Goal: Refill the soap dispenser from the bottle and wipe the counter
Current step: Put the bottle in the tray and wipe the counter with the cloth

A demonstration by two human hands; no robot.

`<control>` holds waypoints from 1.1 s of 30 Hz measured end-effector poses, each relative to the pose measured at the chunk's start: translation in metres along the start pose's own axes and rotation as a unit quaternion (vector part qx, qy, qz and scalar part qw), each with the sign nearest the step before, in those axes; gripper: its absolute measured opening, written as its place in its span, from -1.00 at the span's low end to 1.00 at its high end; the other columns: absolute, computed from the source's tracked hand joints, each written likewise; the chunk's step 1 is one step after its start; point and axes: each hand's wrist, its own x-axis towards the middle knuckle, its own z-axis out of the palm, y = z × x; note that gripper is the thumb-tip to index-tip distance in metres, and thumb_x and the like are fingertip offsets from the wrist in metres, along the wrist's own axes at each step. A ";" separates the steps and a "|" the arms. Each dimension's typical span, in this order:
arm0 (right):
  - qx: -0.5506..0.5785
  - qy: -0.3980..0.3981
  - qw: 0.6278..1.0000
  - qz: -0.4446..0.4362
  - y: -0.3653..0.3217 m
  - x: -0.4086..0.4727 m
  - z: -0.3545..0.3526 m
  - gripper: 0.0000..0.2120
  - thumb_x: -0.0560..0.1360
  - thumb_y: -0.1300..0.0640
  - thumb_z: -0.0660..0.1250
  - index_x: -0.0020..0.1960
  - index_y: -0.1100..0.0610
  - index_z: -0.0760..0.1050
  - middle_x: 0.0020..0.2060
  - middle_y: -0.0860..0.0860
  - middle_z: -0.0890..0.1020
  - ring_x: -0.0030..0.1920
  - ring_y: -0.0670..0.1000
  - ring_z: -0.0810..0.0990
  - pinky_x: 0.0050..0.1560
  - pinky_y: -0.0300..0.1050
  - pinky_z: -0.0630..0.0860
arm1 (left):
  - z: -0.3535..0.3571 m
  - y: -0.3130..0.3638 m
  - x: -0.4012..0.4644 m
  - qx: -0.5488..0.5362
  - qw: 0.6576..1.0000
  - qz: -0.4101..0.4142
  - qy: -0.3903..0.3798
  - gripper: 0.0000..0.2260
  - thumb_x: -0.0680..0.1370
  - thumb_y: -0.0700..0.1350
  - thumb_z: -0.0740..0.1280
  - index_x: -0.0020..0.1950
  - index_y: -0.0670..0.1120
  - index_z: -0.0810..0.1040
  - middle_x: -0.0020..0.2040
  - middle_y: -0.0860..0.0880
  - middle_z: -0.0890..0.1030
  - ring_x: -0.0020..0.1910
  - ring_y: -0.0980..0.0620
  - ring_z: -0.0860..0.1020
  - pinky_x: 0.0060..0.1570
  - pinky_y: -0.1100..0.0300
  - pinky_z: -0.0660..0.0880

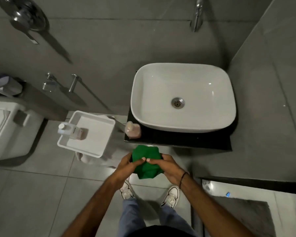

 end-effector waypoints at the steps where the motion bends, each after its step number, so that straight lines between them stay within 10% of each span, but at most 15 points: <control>1: 0.018 0.014 1.000 -0.002 0.000 -0.004 -0.014 -0.67 0.41 0.21 0.55 0.16 0.21 0.64 -0.01 0.12 0.75 0.03 0.14 0.73 0.02 0.01 0.67 | 0.006 0.004 0.003 0.043 0.999 0.005 0.018 -0.61 0.51 -0.03 0.51 0.29 -0.06 0.54 0.15 -0.08 0.70 0.04 -0.04 0.70 0.04 0.04 0.66; 7: -0.015 0.304 0.945 -0.121 -0.020 -0.043 -0.126 -0.80 0.34 0.26 0.59 -0.16 0.15 0.58 -0.26 0.04 0.69 -0.29 0.03 0.65 -0.39 -0.24 0.56 | -0.008 0.040 0.042 0.201 0.922 0.159 0.288 -0.26 0.33 -0.24 0.63 0.42 -0.23 0.35 0.28 -0.24 0.54 0.22 -0.23 0.55 0.24 -0.12 0.52; 11: -0.337 0.482 0.770 -0.248 -0.045 -0.064 -0.200 -0.73 0.29 0.15 0.57 -0.24 0.15 0.47 -0.31 0.04 0.54 -0.33 0.06 0.49 -0.33 -0.22 0.42 | -0.020 0.047 0.060 0.259 0.915 0.227 0.212 -0.28 0.33 -0.37 0.57 0.40 -0.04 0.39 0.19 -0.04 0.60 0.17 -0.10 0.58 0.12 0.10 0.53; 15: -0.536 0.401 0.723 -0.171 -0.055 -0.042 -0.214 -0.63 0.42 0.23 0.42 0.21 0.14 0.52 0.14 0.16 0.63 0.07 0.24 0.62 -0.05 0.03 0.55 | -0.031 0.053 0.073 0.306 0.891 0.252 0.222 -0.38 0.35 -0.28 0.60 0.33 -0.07 0.43 0.13 -0.13 0.67 0.08 -0.19 0.65 -0.01 0.05 0.59; 19: -0.618 0.326 0.713 -0.063 -0.043 -0.013 -0.203 -0.27 0.47 0.24 0.38 0.58 0.14 0.18 0.57 0.14 0.24 0.54 0.17 0.24 0.39 0.08 0.38 | -0.037 0.062 0.086 0.341 0.898 0.220 0.173 -0.43 0.34 -0.16 0.63 0.28 -0.06 0.48 0.08 -0.08 0.66 0.05 -0.16 0.63 0.03 0.00 0.57; 25: -0.626 0.322 0.710 -0.029 -0.015 0.005 -0.152 -0.24 0.51 0.25 0.24 0.63 0.18 -0.02 0.63 0.11 0.06 0.62 0.16 0.03 0.56 0.10 0.18 | -0.056 0.065 0.083 0.323 0.893 0.259 0.176 -0.61 0.30 -0.16 0.65 0.04 0.05 0.60 -0.14 0.05 0.67 -0.08 -0.09 0.69 -0.11 0.17 0.53; 33: -0.631 0.246 0.730 -0.097 -0.003 0.058 0.014 -0.26 0.55 0.28 0.16 0.63 0.23 -0.12 0.63 0.17 -0.03 0.62 0.21 -0.05 0.59 0.10 0.13 | -0.125 0.071 0.054 0.241 0.925 0.232 0.178 -0.65 0.32 -0.18 0.66 0.00 -0.11 0.60 0.03 -0.09 0.72 0.06 -0.15 0.68 0.11 -0.17 0.62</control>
